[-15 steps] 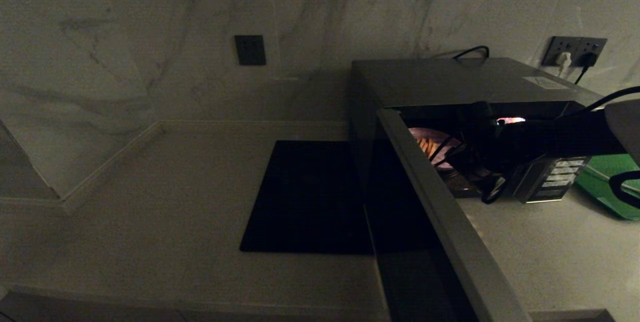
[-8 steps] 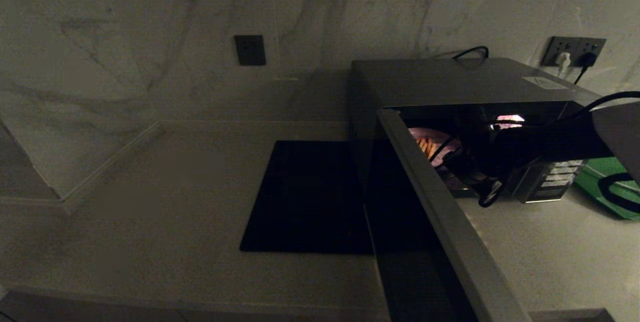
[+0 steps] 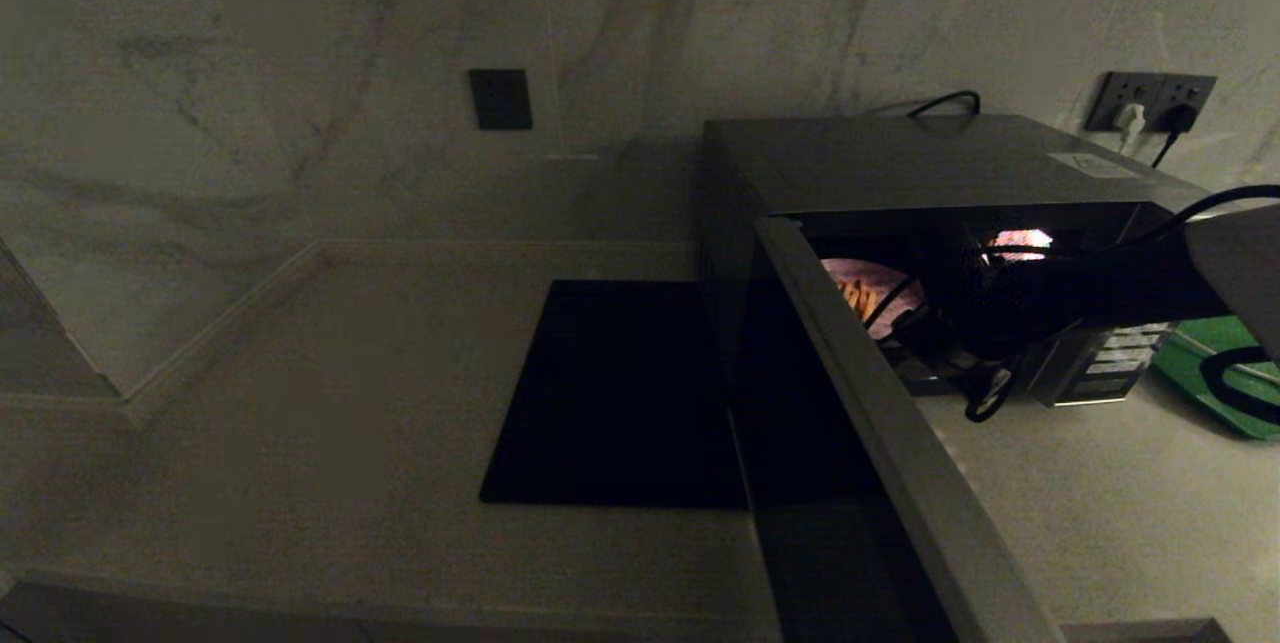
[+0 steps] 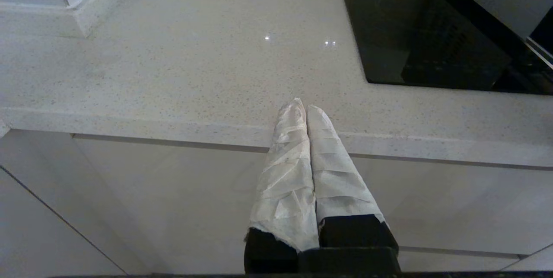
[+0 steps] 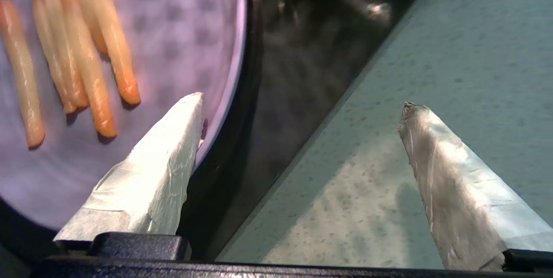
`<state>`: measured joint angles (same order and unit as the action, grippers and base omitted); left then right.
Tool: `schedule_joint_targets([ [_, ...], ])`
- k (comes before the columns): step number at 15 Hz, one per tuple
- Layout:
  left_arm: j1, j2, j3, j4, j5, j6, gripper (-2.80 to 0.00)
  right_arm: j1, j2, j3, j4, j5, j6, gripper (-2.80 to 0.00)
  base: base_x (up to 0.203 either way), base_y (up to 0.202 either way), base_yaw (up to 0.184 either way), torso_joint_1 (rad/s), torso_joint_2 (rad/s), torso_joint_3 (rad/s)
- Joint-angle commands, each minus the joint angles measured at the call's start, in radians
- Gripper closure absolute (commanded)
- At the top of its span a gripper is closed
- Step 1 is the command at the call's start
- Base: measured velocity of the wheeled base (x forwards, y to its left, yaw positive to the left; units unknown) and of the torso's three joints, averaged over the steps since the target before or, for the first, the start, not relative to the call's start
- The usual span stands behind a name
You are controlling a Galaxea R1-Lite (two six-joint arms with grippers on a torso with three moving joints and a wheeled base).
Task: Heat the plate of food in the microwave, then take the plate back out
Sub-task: Take the plate out of the microwave
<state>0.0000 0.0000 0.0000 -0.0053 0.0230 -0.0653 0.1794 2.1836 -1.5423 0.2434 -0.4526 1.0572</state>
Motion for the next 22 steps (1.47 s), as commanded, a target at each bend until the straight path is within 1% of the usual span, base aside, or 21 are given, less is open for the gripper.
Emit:
schedule_joint_targets([
  [1,0.0,-0.002,0.0,-0.001,0.0,-0.001,0.0,0.0,-0.016,0.019,0.002,-0.008,0.006,-2.8,0.0,0.0,0.0,0.0,0.0,0.0],
  [6,0.0,-0.002,0.0,-0.001,0.0,-0.001,0.0,-0.016,-0.055,0.082,0.002,-0.009,0.007,-2.8,0.0,0.0,0.0,0.0,0.0,0.0],
  [10,0.0,-0.002,0.0,-0.001,0.0,-0.001,0.0,-0.035,-0.074,0.094,0.002,-0.009,0.004,-2.8,0.0,0.0,0.0,0.0,0.0,0.0],
  [15,0.0,-0.002,0.0,-0.001,0.0,-0.001,0.0,-0.035,-0.076,0.051,-0.001,-0.008,-0.002,-2.8,0.0,0.0,0.0,0.0,0.0,0.0],
  [18,0.0,-0.002,0.0,-0.001,0.0,-0.001,0.0,-0.03,-0.093,0.037,-0.004,0.0,-0.039,-2.8,0.0,0.0,0.0,0.0,0.0,0.0],
  [22,0.0,-0.002,0.0,-0.001,0.0,-0.001,0.0,-0.028,-0.119,0.003,0.004,0.009,-0.042,-2.8,0.0,0.0,0.0,0.0,0.0,0.0],
])
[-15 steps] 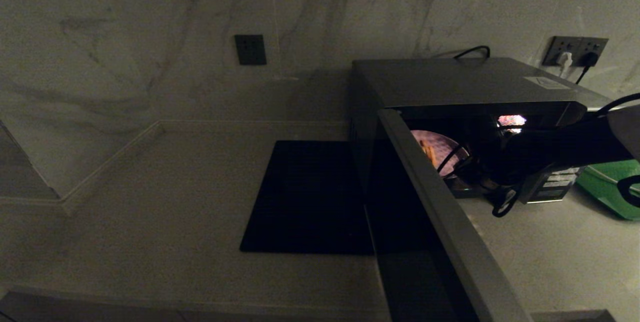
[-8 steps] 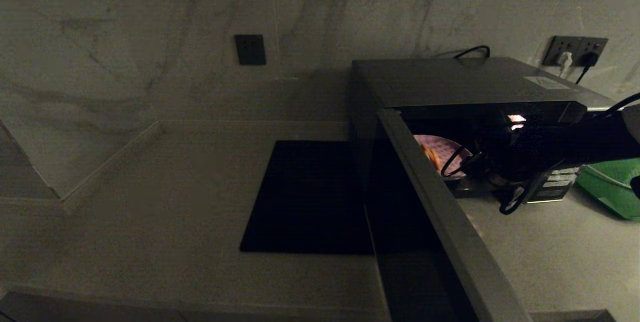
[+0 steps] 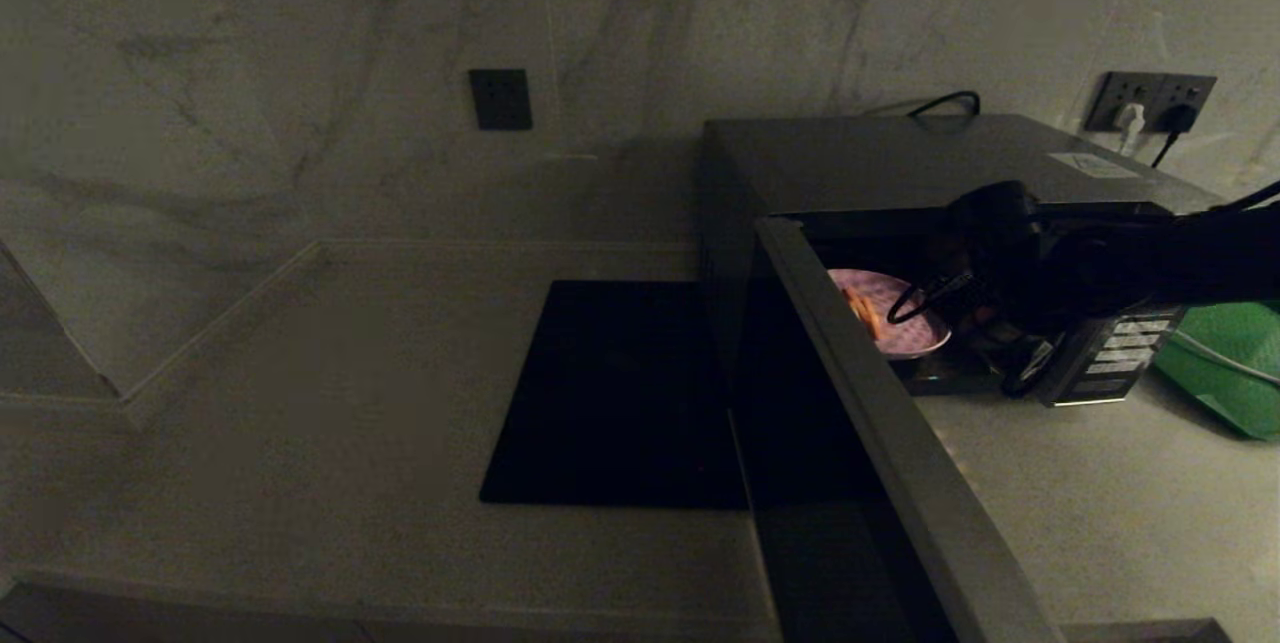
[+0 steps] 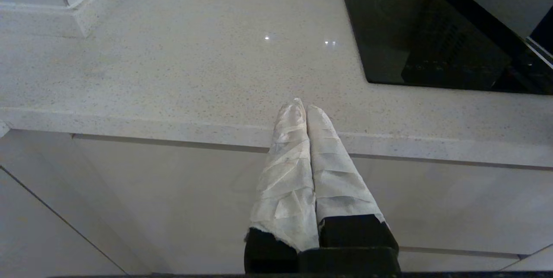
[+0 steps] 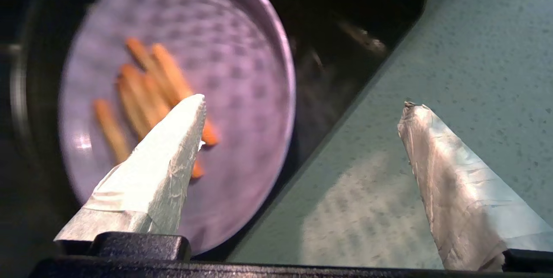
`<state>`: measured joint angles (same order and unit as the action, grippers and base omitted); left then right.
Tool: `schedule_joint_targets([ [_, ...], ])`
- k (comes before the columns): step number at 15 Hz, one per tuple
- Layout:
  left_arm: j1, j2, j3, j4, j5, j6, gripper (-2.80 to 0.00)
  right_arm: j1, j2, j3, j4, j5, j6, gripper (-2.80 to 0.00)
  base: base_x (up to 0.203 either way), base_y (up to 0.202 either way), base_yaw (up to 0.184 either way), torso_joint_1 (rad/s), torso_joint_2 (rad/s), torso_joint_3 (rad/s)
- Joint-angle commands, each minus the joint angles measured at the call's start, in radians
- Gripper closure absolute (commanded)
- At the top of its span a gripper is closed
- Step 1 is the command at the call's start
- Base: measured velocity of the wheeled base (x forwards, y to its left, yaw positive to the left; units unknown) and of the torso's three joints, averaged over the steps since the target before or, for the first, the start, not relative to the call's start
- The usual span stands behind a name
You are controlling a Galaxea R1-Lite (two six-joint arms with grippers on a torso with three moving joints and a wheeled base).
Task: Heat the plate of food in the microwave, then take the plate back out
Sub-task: Take the plate out of the microwave
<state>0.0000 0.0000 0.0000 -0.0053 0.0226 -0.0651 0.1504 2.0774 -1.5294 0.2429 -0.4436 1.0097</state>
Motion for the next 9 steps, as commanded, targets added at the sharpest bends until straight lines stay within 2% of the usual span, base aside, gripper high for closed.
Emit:
schedule_joint_targets([
  [1,0.0,-0.002,0.0,-0.001,0.0,-0.001,0.0,0.002,-0.013,-0.015,0.021,0.006,0.01,-2.8,0.0,0.0,0.0,0.0,0.0,0.0],
  [4,0.0,-0.002,0.0,-0.001,0.0,-0.001,0.0,0.008,-0.006,-0.046,0.105,0.011,0.053,-2.8,0.0,0.0,0.0,0.0,0.0,0.0],
  [7,0.0,-0.002,0.0,-0.001,0.0,-0.001,0.0,0.013,0.012,-0.069,0.126,0.018,0.07,-2.8,0.0,0.0,0.0,0.0,0.0,0.0],
  [9,0.0,-0.002,0.0,-0.001,0.0,-0.001,0.0,0.017,0.028,-0.12,0.182,0.068,0.117,-2.8,0.0,0.0,0.0,0.0,0.0,0.0],
])
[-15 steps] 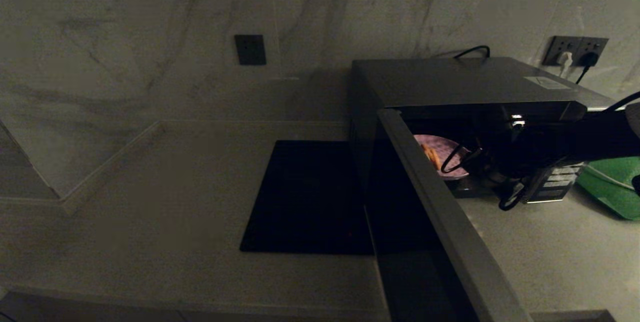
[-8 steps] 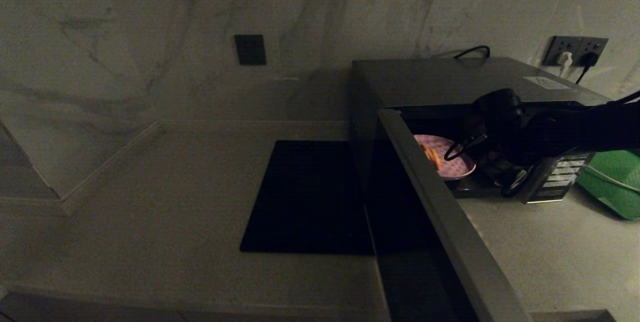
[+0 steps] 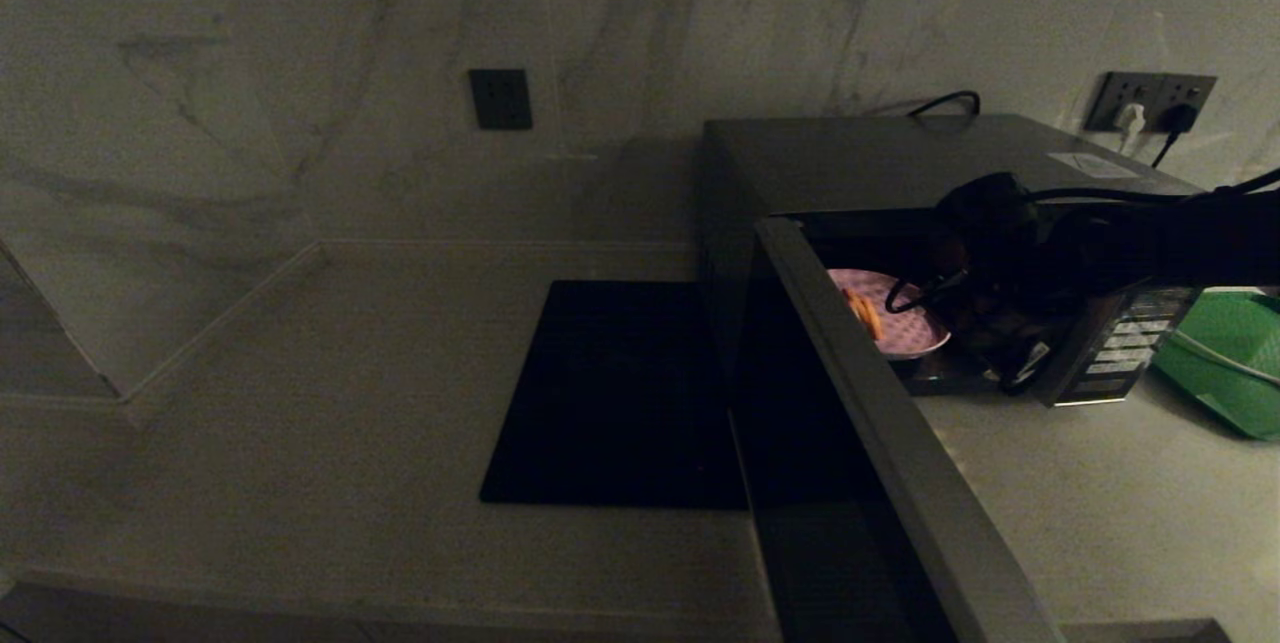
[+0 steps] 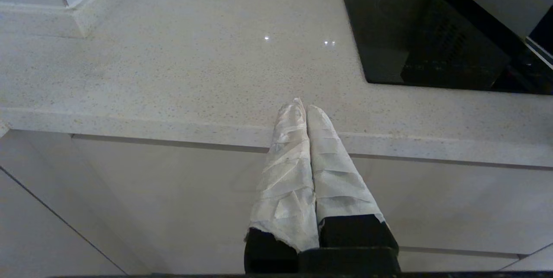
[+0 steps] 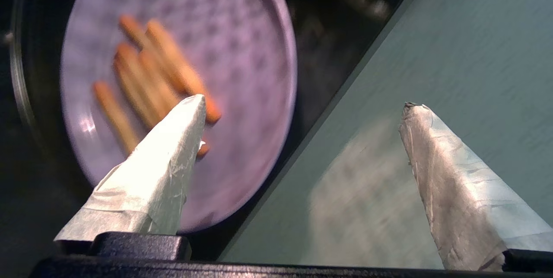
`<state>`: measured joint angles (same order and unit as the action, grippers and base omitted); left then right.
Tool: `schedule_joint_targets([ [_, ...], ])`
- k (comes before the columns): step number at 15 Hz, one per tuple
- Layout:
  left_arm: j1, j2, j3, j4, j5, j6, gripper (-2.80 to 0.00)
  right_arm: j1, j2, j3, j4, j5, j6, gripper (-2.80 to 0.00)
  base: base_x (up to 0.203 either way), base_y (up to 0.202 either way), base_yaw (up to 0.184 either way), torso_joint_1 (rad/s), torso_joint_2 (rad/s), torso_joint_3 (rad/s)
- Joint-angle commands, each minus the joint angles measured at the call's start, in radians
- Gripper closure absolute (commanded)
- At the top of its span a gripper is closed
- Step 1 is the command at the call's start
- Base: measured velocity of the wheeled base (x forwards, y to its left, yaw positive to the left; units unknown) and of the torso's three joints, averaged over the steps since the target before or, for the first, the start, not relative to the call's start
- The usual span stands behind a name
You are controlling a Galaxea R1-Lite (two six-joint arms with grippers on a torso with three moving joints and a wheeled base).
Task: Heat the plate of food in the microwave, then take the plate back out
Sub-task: Take the plate out of the microwave
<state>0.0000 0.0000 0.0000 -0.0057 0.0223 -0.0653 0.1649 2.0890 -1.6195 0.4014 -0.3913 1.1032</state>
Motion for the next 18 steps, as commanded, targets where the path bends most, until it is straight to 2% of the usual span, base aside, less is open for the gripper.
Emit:
schedule_joint_targets([
  [1,0.0,-0.002,0.0,0.0,0.001,-0.001,0.0,0.003,0.021,-0.057,0.058,0.058,0.053,-2.8,0.0,0.0,0.0,0.0,0.0,0.0],
  [2,0.0,-0.002,0.0,0.0,0.001,-0.001,0.0,0.004,0.026,-0.072,0.077,0.089,0.071,-2.8,0.0,0.0,0.0,0.0,0.0,0.0],
  [14,0.0,-0.002,-0.001,0.0,0.001,-0.001,0.0,0.004,0.066,-0.053,0.073,0.089,0.098,-2.8,0.0,0.0,0.0,0.0,0.0,0.0],
  [15,0.0,-0.002,0.0,0.0,0.001,-0.001,0.0,0.004,0.066,-0.053,0.073,0.089,0.098,0.0,0.0,0.0,0.0,0.0,0.0,0.0],
  [18,0.0,-0.002,0.0,0.0,0.001,-0.001,0.0,0.003,0.05,-0.035,0.073,0.086,0.099,0.0,0.0,0.0,0.0,0.0,0.0,0.0],
])
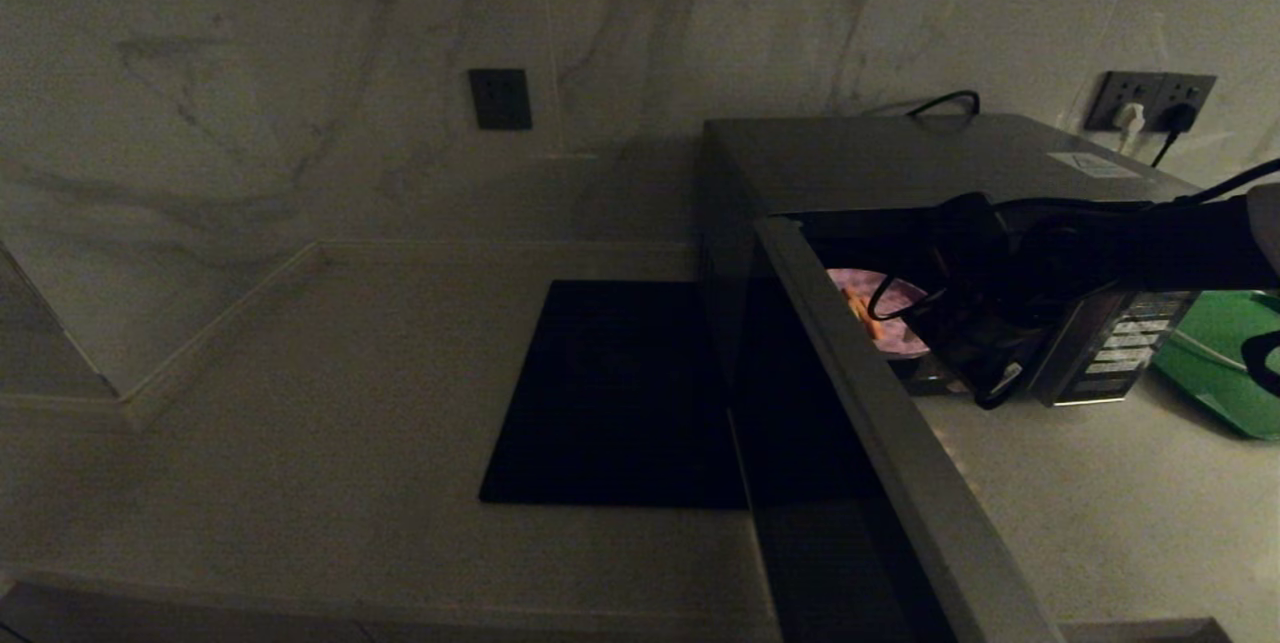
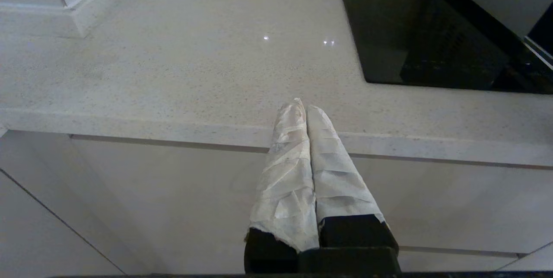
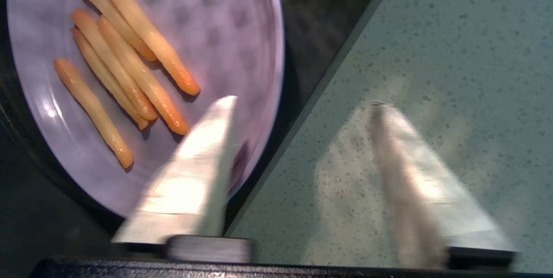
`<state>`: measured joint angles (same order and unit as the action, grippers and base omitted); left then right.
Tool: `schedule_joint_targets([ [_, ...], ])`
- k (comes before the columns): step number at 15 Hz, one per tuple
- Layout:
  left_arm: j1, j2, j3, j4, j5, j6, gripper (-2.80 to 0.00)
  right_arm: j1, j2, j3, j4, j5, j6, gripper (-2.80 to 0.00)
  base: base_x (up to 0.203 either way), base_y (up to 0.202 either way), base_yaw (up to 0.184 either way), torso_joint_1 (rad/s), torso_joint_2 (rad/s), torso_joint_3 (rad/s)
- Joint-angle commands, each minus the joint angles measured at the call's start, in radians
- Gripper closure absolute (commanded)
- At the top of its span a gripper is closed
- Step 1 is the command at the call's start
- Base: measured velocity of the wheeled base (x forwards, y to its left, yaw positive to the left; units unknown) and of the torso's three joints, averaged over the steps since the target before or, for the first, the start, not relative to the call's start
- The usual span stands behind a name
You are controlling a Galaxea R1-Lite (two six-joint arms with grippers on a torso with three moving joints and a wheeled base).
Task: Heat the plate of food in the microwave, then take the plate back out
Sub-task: Take the plate out of the microwave
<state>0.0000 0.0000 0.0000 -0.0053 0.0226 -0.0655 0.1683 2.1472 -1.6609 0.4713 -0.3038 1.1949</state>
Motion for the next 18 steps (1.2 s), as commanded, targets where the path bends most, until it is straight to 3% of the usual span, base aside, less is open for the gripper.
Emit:
schedule_joint_targets([
  [1,0.0,-0.002,0.0,-0.001,0.0,0.0,0.0,-0.001,-0.01,0.01,0.003,-0.003,0.008,0.0,0.0,0.0,0.0,0.0,0.0,0.0],
  [18,0.0,-0.002,0.0,-0.001,0.0,0.0,0.0,-0.003,-0.057,0.049,0.002,-0.005,0.008,0.0,0.0,0.0,0.0,0.0,0.0,0.0],
])
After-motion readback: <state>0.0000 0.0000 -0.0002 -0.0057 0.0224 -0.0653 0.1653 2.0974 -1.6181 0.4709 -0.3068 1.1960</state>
